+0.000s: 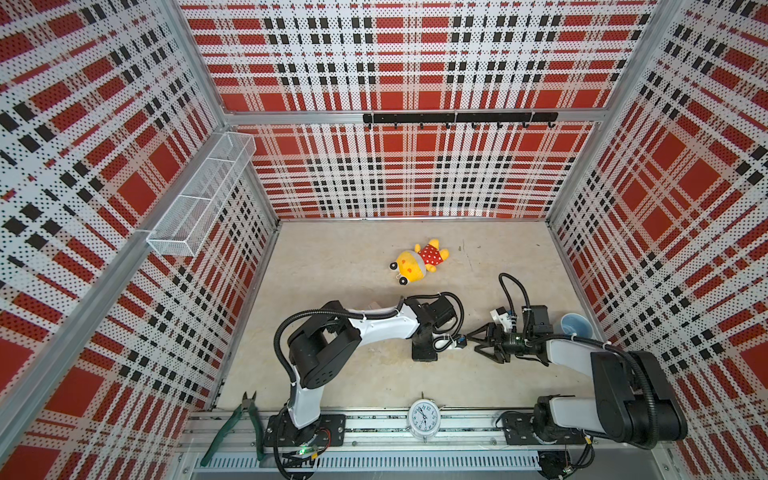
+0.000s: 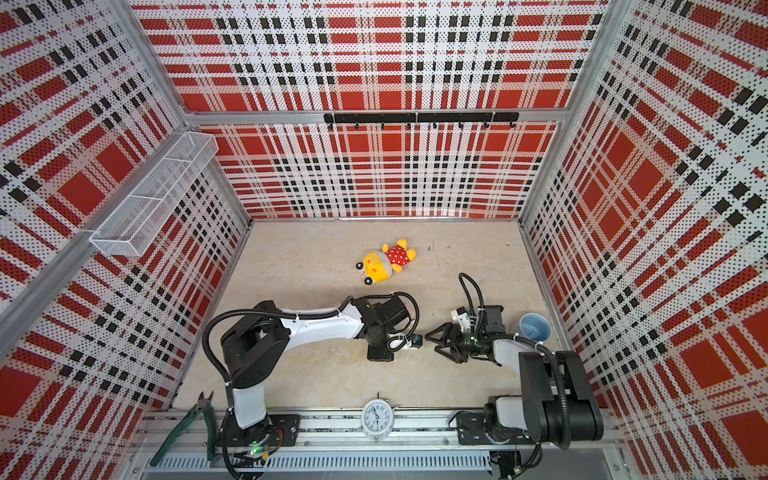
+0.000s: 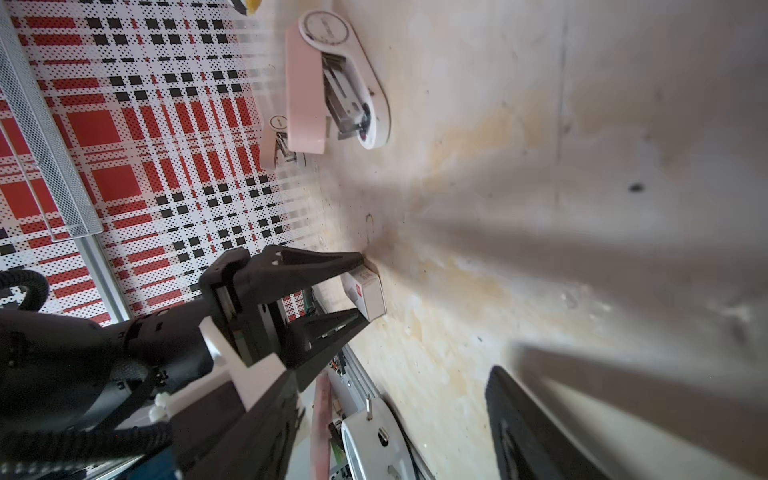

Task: Load the staples into the stapler

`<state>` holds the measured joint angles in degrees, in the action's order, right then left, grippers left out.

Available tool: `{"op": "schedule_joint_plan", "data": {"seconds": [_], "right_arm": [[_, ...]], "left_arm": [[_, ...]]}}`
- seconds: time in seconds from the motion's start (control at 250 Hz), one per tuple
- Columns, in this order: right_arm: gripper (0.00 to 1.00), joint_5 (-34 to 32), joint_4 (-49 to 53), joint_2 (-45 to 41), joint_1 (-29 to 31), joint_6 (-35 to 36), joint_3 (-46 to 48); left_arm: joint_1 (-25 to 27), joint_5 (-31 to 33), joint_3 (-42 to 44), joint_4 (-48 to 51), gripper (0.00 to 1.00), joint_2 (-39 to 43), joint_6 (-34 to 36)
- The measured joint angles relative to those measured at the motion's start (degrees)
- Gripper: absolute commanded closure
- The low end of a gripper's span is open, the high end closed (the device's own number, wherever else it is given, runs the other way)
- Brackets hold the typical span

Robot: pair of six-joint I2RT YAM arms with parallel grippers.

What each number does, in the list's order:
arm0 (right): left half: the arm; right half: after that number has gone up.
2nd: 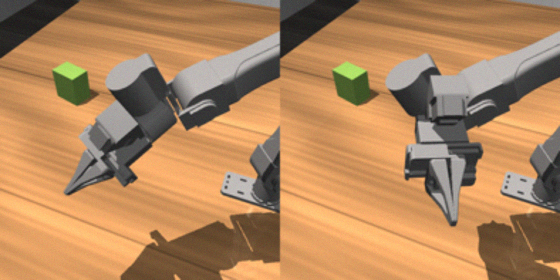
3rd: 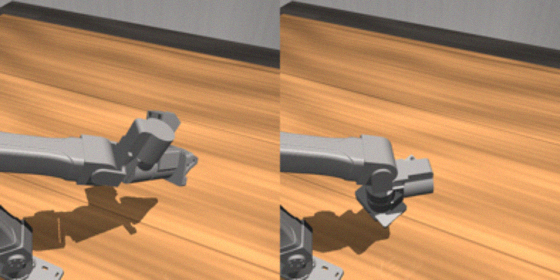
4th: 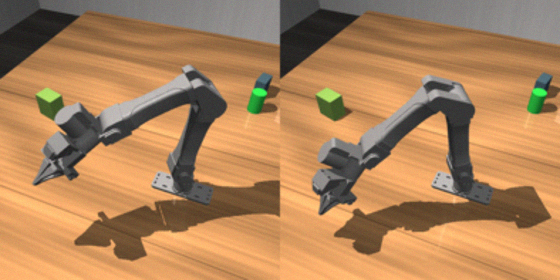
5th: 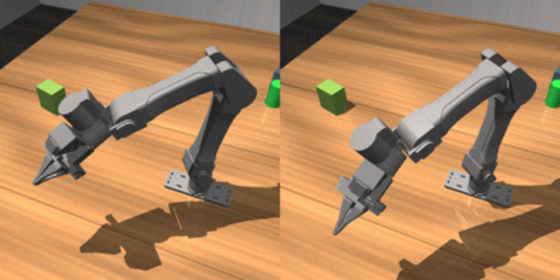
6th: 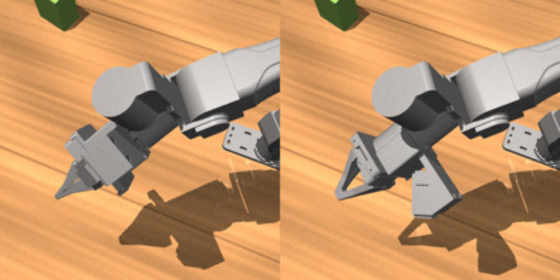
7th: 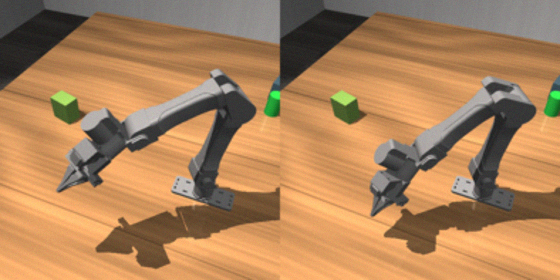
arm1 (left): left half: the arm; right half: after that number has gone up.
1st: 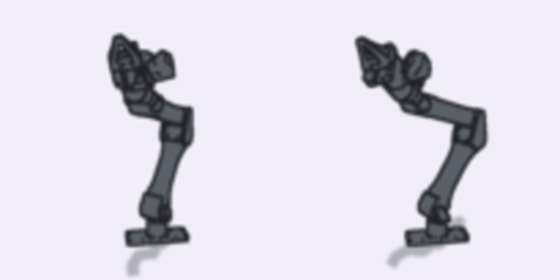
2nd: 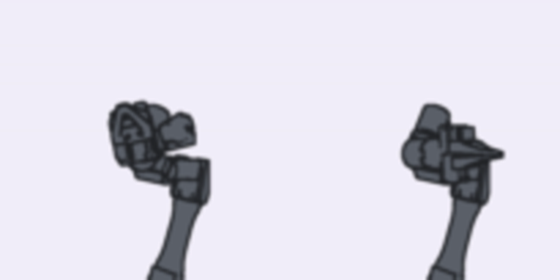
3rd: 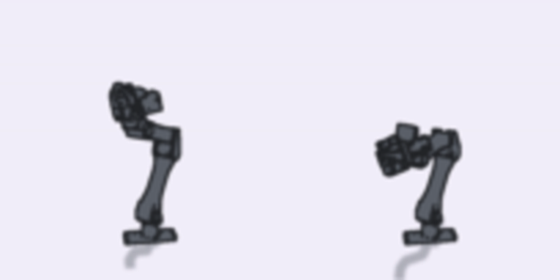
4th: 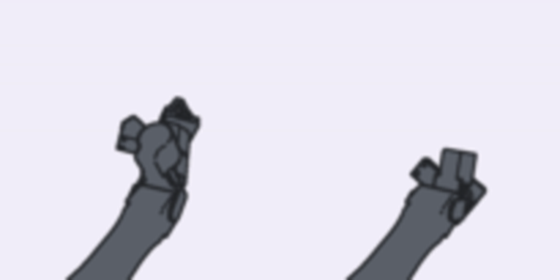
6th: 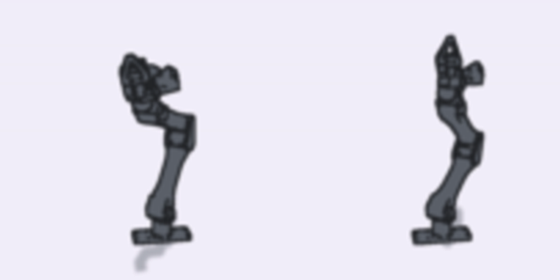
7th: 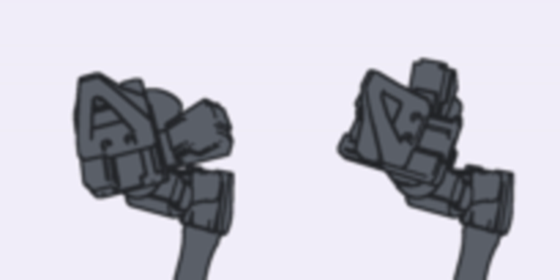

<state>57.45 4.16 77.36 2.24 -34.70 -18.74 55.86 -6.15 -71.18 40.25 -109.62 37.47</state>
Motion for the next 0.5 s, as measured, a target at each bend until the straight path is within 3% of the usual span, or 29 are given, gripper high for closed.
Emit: {"op": "schedule_joint_plan", "data": {"seconds": [0.256, 0.5], "right_arm": [[0.27, 1.33, -5.77, 1.42, 4.50, -3.67, 0.70], [0.27, 1.05, -18.88, 5.79, 8.96, -11.72, 3.13]], "left_arm": [[-2.86, -0.11, 3.04, 0.07, 0.45, 2.89, 0.07], [-2.60, -1.62, 3.30, -0.02, 0.46, 3.13, 0.11]]}}
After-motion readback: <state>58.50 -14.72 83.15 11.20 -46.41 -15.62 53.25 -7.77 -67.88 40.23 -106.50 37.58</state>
